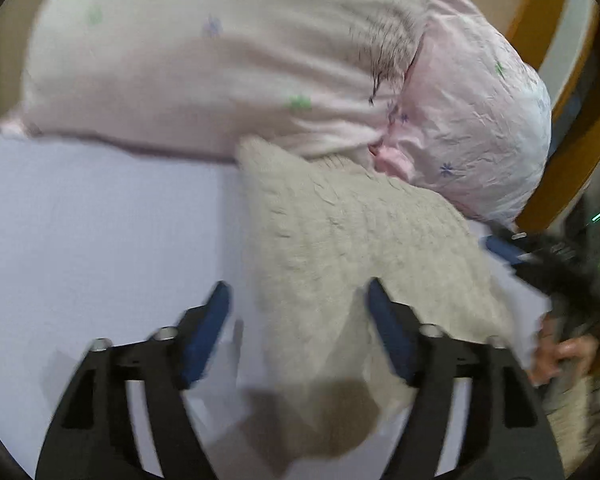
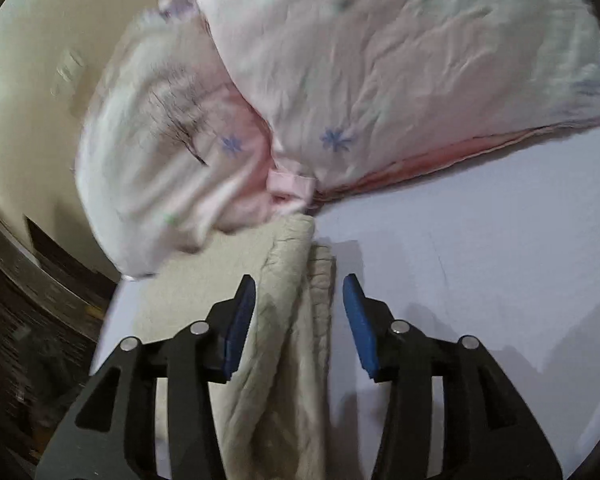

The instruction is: Fold small clothes

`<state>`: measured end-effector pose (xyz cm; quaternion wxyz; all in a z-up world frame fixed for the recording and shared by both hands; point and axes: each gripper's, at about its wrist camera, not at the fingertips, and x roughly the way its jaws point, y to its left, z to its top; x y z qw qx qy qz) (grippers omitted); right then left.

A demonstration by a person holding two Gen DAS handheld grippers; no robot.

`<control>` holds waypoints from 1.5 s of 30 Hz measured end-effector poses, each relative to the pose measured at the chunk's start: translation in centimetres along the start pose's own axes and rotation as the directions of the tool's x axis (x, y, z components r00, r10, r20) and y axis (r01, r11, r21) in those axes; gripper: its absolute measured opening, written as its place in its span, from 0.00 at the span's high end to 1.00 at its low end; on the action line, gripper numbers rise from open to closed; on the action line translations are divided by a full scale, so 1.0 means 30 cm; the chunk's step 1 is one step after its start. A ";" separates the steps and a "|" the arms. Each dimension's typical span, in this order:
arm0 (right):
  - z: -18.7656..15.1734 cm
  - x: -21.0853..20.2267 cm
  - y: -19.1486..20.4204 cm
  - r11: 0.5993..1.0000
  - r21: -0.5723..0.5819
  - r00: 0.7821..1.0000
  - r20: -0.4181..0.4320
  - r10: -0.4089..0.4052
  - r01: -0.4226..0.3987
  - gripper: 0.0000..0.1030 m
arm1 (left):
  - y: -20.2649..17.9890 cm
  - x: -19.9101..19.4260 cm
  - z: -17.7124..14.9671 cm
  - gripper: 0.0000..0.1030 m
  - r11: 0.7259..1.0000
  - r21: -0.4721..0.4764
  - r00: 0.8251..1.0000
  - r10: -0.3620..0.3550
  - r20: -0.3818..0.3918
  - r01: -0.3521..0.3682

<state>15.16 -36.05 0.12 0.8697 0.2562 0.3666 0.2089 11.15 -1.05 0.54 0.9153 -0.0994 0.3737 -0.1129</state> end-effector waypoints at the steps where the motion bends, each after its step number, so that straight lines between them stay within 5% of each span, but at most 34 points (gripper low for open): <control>1: -0.018 -0.010 0.013 1.000 -0.014 1.000 -0.019 0.016 -0.016 0.55 | -0.001 -0.032 -0.016 0.15 0.999 0.019 0.999 0.026 0.027 -0.026; 4: -0.101 0.035 0.071 0.996 -0.082 0.992 -0.121 -0.030 0.020 0.58 | 0.009 -0.089 -0.057 0.10 0.997 0.054 0.998 0.051 0.047 -0.054; 5: -0.124 0.063 0.072 0.994 -0.102 0.988 -0.149 -0.045 0.030 0.87 | -0.006 -0.090 -0.068 0.08 0.996 0.062 0.997 0.062 0.047 -0.065; 10: -0.127 0.035 0.001 0.995 0.043 0.992 -0.092 -0.087 0.091 0.91 | -0.024 -0.092 -0.151 0.04 0.985 0.093 0.989 0.148 0.015 -0.148; 12: -0.146 0.008 0.037 0.994 -0.005 0.992 -0.066 -0.111 0.111 0.87 | -0.023 -0.094 -0.179 0.01 0.982 0.092 0.986 0.168 -0.002 -0.167; 14: -0.178 -0.034 0.092 0.985 -0.062 0.986 -0.026 -0.163 0.161 0.63 | -0.026 -0.091 -0.201 0.01 0.980 0.090 0.984 0.179 -0.021 -0.176; 15: -0.205 -0.072 0.115 0.982 -0.084 0.986 0.008 -0.167 0.167 0.24 | -0.031 -0.084 -0.213 0.01 0.978 0.091 0.980 0.193 -0.047 -0.188; 16: -0.232 -0.106 0.130 0.980 -0.102 0.985 0.043 -0.169 0.172 0.02 | -0.037 -0.079 -0.223 0.01 0.976 0.095 0.977 0.204 -0.065 -0.197; 18: -0.307 -0.150 0.179 0.958 -0.163 0.970 0.098 -0.222 0.235 0.02 | -0.056 -0.068 -0.247 0.01 0.969 0.114 0.968 0.231 -0.095 -0.219; 21: -0.392 -0.110 0.228 0.876 -0.221 0.902 0.068 -0.425 0.429 0.02 | -0.090 -0.046 -0.275 0.01 0.958 0.158 0.961 0.256 -0.108 -0.237; 27: -0.470 0.009 0.256 0.852 -0.284 0.886 -0.016 -0.463 0.440 0.02 | -0.095 -0.004 -0.286 0.01 0.956 0.153 0.953 0.270 -0.135 -0.249; 31: -0.491 0.054 0.257 0.798 -0.327 0.837 -0.035 -0.545 0.506 0.02 | -0.089 -0.004 -0.284 0.01 0.956 0.149 0.955 0.271 -0.121 -0.253; 45: -0.513 0.042 0.247 0.795 -0.333 0.836 -0.032 -0.547 0.508 0.02 | -0.085 -0.002 -0.279 0.01 0.956 0.154 0.956 0.268 -0.122 -0.249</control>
